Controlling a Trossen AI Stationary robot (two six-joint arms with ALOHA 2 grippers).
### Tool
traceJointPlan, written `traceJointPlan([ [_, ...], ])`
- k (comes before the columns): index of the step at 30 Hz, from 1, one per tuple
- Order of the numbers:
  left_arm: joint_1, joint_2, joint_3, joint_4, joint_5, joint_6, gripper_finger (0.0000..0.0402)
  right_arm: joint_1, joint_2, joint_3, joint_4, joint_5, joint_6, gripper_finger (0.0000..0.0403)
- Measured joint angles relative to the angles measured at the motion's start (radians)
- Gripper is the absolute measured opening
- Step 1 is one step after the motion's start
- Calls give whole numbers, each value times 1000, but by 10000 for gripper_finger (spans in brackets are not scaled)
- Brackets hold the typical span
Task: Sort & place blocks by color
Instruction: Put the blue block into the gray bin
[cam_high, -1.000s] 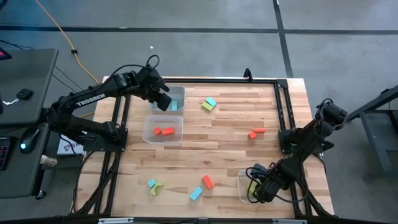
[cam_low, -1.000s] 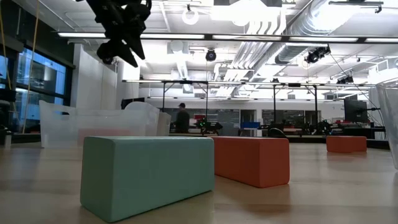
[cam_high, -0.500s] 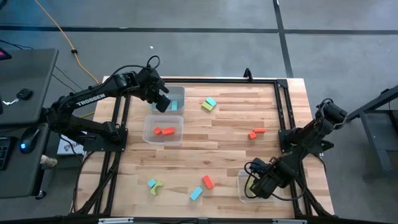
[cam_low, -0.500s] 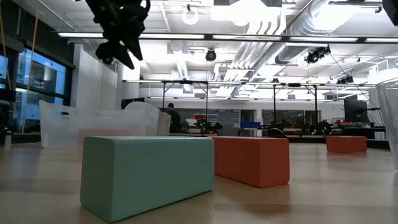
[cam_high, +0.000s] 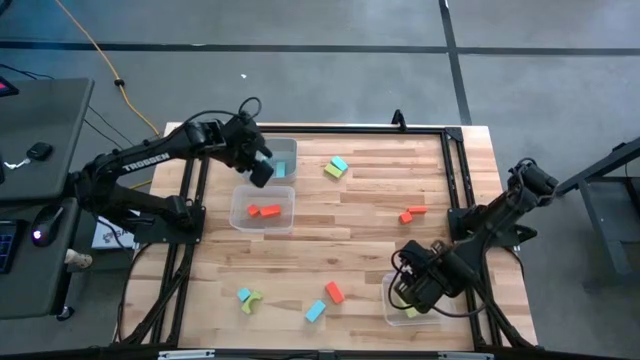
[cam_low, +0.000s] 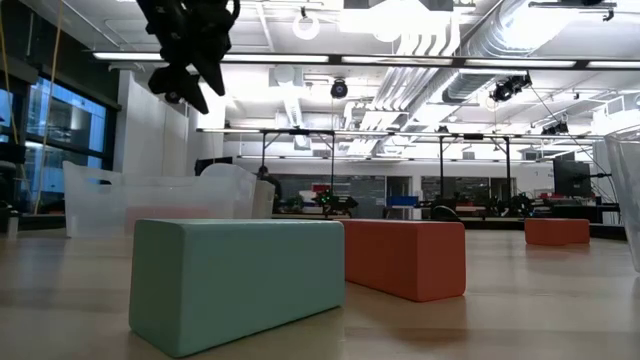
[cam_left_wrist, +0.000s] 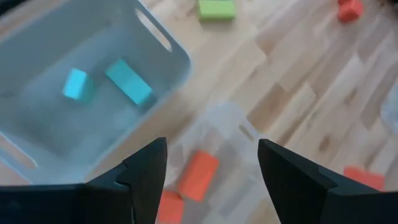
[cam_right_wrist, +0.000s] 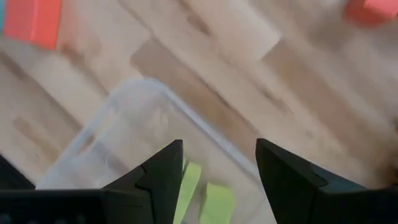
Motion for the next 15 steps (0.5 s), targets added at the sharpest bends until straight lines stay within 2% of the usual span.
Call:
traceJointPlan([
  [7,-134,0,0,-98,-13,-45,228,-56,-8,3,-20,13,-96,193],
  [15,-277,0,0,-102,-44,-109,228,-133,-44,3,-30,14,-192,193],
])
